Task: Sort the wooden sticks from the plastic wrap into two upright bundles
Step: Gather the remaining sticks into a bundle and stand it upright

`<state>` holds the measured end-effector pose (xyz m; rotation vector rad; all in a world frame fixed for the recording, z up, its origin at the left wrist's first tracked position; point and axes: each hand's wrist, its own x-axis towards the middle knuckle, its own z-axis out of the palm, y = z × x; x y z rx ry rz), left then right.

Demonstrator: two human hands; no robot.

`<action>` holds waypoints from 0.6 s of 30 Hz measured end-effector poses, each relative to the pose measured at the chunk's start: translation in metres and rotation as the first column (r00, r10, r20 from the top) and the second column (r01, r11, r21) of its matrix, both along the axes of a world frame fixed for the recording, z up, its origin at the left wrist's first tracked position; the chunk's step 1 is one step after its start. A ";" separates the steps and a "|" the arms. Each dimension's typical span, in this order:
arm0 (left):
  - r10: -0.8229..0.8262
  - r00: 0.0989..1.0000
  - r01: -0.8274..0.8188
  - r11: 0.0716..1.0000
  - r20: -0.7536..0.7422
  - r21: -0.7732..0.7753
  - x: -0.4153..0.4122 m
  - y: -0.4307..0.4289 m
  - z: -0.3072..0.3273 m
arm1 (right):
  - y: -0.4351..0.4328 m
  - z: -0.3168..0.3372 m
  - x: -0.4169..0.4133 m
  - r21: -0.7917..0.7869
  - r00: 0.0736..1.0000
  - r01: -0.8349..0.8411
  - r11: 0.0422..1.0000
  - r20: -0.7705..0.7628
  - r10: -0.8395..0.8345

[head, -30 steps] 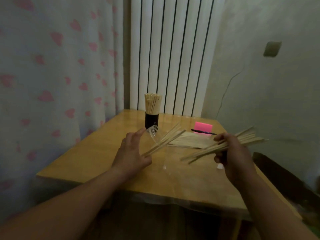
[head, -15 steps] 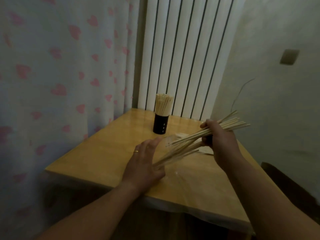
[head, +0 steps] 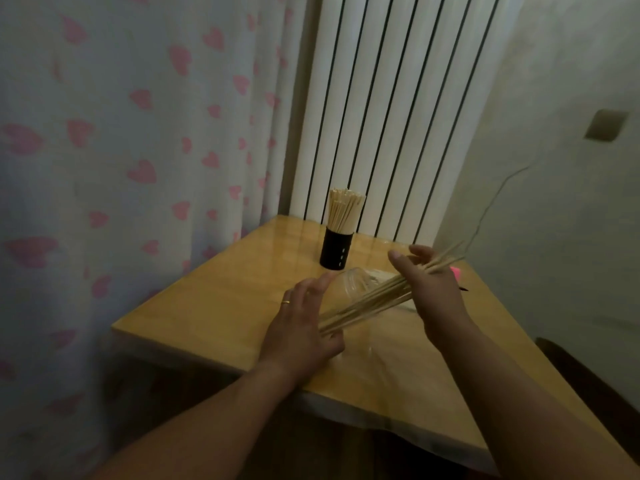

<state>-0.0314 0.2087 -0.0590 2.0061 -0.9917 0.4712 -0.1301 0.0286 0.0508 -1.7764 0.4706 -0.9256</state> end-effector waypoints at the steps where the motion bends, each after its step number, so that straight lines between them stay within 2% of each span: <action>1: 0.004 1.000 -0.004 1.000 -0.006 0.001 0.000 0.000 0.000 | -0.003 -0.001 0.001 0.057 1.000 0.008 0.998 0.023 -0.009; 4: 0.018 1.000 -0.018 1.000 -0.022 0.006 0.002 -0.001 -0.002 | -0.012 0.005 -0.002 0.287 0.987 -0.049 0.957 0.161 0.003; 5: 0.019 1.000 -0.019 1.000 -0.024 0.007 0.002 -0.001 -0.002 | -0.013 0.009 -0.004 0.312 0.979 -0.064 0.948 0.203 0.000; 7: 0.020 0.999 -0.020 1.000 -0.028 0.009 0.001 -0.001 -0.002 | -0.011 0.016 -0.008 0.227 0.976 -0.008 0.974 0.212 -0.042; 9: 0.024 0.999 -0.023 1.000 -0.038 0.013 0.000 0.000 -0.001 | -0.004 0.018 -0.012 0.023 0.980 0.083 0.996 0.182 -0.086; 10: 0.026 0.999 -0.026 1.000 -0.040 0.015 0.000 0.000 0.000 | 0.000 0.018 -0.013 -0.085 0.985 0.096 0.992 0.149 -0.082; 12: 0.028 0.999 -0.027 0.999 -0.042 0.021 -0.001 0.000 0.000 | 0.009 0.014 -0.016 -0.260 0.999 0.014 0.966 -0.025 -0.021; 14: 0.026 0.999 -0.025 0.999 -0.046 0.020 -0.001 0.000 0.001 | 0.012 0.010 -0.016 -0.294 0.984 -0.098 0.951 -0.172 0.048; 16: 0.026 0.998 -0.026 1.000 -0.050 0.017 -0.001 0.000 0.001 | 0.011 0.009 -0.018 -0.281 0.989 -0.088 0.956 -0.140 0.050; 18: 0.034 0.997 -0.033 0.999 -0.064 0.012 0.000 0.000 0.000 | 0.004 0.010 -0.021 -0.222 0.999 -0.009 0.975 -0.036 0.001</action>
